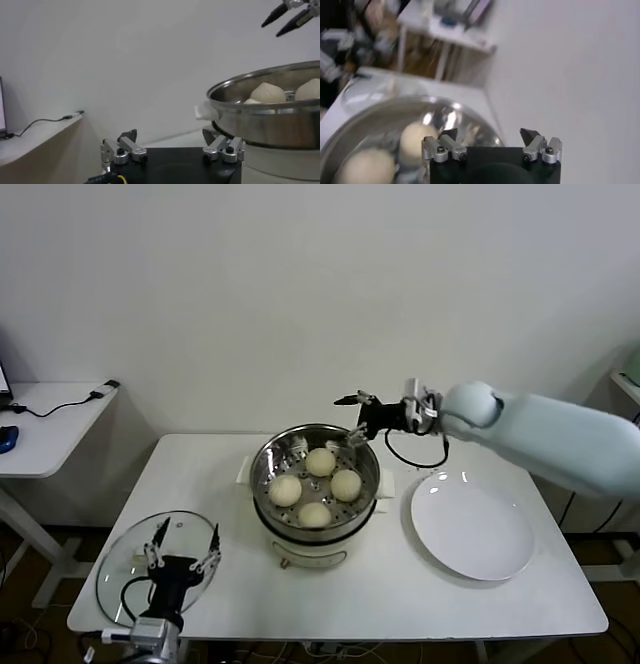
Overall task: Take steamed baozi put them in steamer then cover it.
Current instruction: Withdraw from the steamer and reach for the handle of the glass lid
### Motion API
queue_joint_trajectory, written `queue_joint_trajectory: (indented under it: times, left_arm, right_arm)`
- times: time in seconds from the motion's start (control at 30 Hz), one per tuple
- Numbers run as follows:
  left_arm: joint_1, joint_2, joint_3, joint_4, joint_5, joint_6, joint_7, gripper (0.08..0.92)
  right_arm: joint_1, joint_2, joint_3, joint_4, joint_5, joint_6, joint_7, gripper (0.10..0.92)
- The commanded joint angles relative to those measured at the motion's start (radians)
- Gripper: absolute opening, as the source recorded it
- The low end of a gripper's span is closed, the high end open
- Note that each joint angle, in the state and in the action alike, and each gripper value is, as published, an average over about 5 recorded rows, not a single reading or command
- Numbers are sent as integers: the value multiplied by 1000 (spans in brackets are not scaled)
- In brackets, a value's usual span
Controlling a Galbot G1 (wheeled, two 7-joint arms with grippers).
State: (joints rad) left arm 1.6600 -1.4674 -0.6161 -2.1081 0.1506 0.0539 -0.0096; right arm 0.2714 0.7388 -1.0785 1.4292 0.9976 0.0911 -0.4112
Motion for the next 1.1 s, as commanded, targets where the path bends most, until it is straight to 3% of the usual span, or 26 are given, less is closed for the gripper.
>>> queue_joint_trajectory:
  times: [0.03,0.23,0.43,0.67,1.1]
  left_arm:
    - [1,-4,-20,-13,95,2,14,823]
    - [13,5,-48,-19,268,-18,40,823]
    - [42,10,-87,-31,761,-79,38,823]
    - [24,21,-147,79,1261,-182,5,823]
    - [-67,28,-197,326,1535,-254,-19,823]
  right_arm:
    - [-684,-170,738,142,-79,100,172,823]
    - [-1007,-119,1057,199,-130,95,194,823]
    - [-1239,-10,1329,218,-176,44,207,823]
    - [-1441,127,1513,238,-257,2,199,823]
    - [-1525,221,1554,199,-386,15,176,823]
